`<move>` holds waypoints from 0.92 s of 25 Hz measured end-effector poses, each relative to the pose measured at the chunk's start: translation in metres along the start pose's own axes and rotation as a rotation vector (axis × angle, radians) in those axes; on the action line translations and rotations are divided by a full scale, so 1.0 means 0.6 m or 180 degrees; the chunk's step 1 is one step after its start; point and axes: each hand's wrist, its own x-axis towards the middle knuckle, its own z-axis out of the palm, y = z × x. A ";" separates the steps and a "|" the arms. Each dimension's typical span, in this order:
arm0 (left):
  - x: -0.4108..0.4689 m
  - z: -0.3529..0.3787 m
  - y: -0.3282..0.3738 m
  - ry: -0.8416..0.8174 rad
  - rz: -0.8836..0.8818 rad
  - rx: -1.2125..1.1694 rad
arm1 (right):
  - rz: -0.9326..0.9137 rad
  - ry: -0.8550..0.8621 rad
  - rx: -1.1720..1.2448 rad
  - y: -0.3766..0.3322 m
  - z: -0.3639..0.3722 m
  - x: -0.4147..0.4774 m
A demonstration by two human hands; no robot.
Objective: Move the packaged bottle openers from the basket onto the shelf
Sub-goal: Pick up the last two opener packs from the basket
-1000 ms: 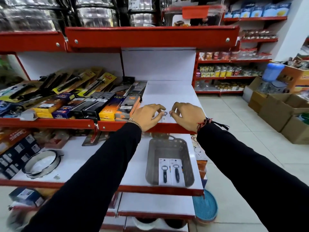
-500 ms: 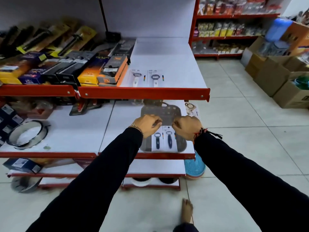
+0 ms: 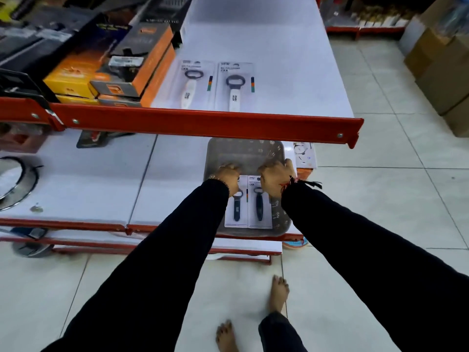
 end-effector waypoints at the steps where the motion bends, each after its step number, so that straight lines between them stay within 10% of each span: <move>1: 0.011 0.004 0.000 -0.0052 -0.0060 0.0054 | -0.0010 -0.0077 -0.0059 0.001 0.006 0.011; 12: 0.041 -0.009 0.015 0.0388 -0.0036 0.0452 | -0.0012 0.0208 -0.0344 0.009 0.048 0.058; 23: -0.076 -0.124 0.023 0.0335 -0.0016 -0.1104 | -0.0123 0.0076 0.1220 0.032 -0.079 -0.053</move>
